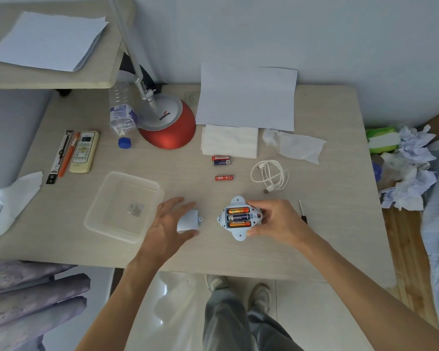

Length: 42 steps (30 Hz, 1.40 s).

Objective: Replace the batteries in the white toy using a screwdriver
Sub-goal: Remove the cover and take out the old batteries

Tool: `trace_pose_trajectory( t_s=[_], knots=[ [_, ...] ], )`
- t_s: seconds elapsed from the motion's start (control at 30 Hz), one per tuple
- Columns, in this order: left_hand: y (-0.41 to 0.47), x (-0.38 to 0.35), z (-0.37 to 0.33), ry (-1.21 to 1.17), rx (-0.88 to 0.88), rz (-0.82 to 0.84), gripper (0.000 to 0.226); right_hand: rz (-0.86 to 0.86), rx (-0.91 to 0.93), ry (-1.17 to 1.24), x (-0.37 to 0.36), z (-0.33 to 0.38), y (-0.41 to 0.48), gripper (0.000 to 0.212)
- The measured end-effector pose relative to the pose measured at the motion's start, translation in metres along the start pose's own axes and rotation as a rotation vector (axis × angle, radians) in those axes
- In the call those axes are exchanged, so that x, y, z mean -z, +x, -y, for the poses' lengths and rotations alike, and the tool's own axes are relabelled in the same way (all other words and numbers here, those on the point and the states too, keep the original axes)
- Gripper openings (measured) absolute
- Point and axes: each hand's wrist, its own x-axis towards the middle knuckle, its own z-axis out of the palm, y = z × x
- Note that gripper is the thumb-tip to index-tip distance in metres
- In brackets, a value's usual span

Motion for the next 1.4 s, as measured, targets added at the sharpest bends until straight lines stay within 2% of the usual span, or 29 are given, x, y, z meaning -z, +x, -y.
trace_pose_trajectory(
  t_s=[0.1,0.23,0.4,0.63,1.1,1.4],
  knots=[
    [0.003,0.000,-0.024,-0.002,-0.097,-0.001,0.080,-0.007,-0.007,0.018,0.000,0.000,0.000,0.068],
    [0.014,-0.004,-0.051,0.013,-0.249,0.143,0.084,0.012,-0.008,0.066,0.002,0.001,0.001,0.074],
    [0.040,-0.013,-0.051,0.046,-0.412,0.287,0.081,-0.014,-0.035,0.054,0.004,-0.001,0.003,0.074],
    [0.063,-0.015,-0.053,0.126,-0.603,0.356,0.073,-0.027,-0.045,0.032,0.003,0.002,0.002,0.072],
    [0.100,-0.004,-0.074,0.360,-0.705,0.525,0.080,-0.041,-0.066,-0.029,0.002,0.010,0.000,0.075],
    [0.099,-0.005,-0.078,0.274,-0.662,0.566,0.085,-0.047,-0.080,-0.033,0.002,0.011,-0.002,0.073]
  ],
)
